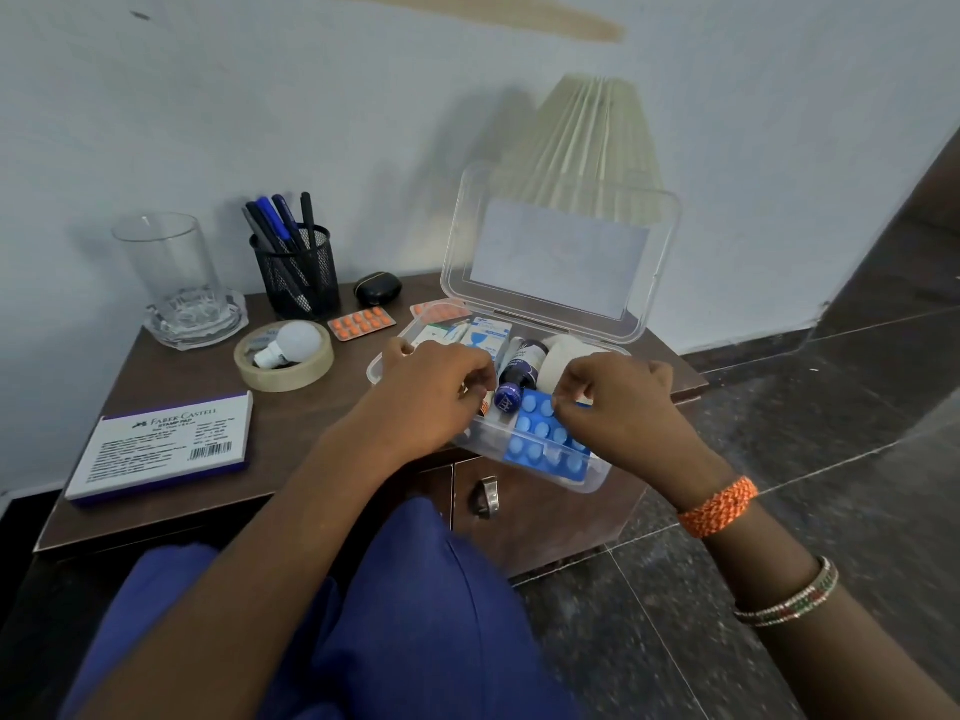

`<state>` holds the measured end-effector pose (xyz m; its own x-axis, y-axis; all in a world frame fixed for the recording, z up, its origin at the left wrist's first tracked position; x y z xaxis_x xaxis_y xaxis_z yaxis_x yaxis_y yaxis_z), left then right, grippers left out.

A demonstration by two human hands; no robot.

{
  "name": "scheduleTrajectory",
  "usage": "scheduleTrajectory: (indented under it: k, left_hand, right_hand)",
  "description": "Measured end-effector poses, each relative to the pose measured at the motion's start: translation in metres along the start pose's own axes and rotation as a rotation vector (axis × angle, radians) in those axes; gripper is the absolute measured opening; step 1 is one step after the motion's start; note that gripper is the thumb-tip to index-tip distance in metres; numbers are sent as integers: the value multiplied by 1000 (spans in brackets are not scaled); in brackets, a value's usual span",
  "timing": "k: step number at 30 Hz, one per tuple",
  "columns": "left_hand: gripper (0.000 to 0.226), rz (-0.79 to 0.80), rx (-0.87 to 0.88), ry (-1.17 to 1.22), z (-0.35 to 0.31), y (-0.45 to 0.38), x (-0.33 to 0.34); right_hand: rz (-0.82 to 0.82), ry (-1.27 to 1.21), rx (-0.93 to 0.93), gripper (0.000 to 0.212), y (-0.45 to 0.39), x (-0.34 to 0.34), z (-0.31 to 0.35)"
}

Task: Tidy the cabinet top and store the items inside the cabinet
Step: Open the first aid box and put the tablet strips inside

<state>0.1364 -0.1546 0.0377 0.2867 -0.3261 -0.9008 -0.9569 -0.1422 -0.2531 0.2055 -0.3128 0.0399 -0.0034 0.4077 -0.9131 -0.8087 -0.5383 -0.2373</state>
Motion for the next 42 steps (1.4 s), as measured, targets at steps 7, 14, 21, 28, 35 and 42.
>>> scheduleTrajectory:
  k: [7, 14, 21, 28, 35, 42]
  left_hand:
    - [18, -68, -69, 29, 10, 0, -15]
    - [34, -159, -303, -92, 53, 3, -43]
    - [36, -166, -451, -136, 103, 10, -59]
    - [35, -260, -475, -115, 137, 11, -71]
    - [28, -282, -447, -222, 150, 9, -70]
    - [26, -275, -427, -230, 147, 7, -69]
  right_hand:
    - [-103, 56, -81, 19, -18, -15, 30]
    - [-2, 26, -407, 20, -80, -9, 113]
    - [306, 222, -573, 27, -148, 63, 156]
    - [363, 353, -563, 37, -180, 107, 171]
    - [420, 367, -572, 37, -198, 127, 171]
    - [497, 342, -568, 44, -208, 139, 167]
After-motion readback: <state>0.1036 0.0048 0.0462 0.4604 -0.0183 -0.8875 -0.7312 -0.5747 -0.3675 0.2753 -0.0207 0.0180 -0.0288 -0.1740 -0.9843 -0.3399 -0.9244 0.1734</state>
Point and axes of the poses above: each hand's wrist, its own y-axis away from the middle knuckle, its own x-axis out of the palm, z = x × y, the point moved 4 cm from there along -y, towards the middle knuckle
